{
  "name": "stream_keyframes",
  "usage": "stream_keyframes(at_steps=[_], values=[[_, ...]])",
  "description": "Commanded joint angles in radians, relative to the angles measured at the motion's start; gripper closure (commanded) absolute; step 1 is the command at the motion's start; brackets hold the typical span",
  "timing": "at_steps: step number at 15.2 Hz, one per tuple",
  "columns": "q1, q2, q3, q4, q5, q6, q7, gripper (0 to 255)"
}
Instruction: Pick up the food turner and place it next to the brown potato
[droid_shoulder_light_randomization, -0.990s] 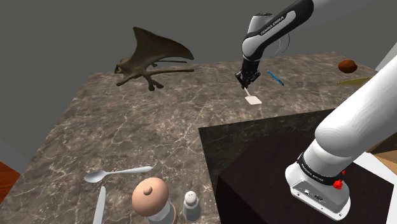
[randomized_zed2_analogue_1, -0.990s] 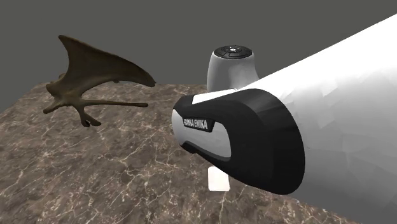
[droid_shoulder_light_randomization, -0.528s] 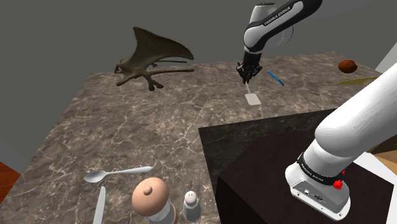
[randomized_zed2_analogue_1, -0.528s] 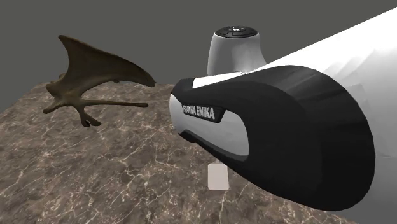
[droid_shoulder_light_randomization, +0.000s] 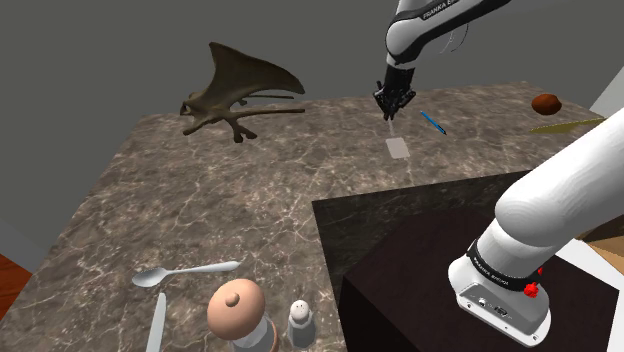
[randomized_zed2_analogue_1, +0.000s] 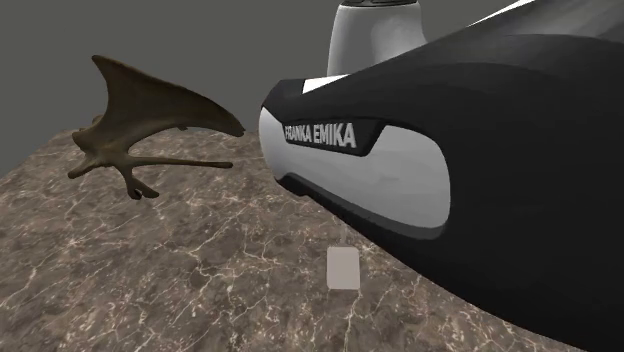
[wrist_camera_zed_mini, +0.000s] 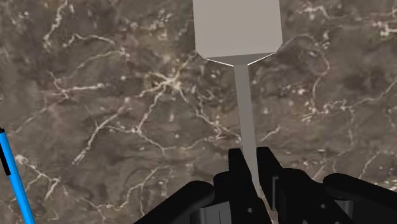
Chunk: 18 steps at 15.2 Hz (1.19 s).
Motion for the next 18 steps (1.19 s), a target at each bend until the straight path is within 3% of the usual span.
stream_keyframes(at_steps=[1, 12, 18], values=[[0.000, -0.015, 0.001, 0.016, -0.001, -0.031, -0.001, 255], [0.000, -0.061, 0.005, 0.113, 0.000, -0.174, -0.001, 255], [-0.061, -0.070, -0.097, 0.110, -0.026, -0.174, -0.149, 255]])
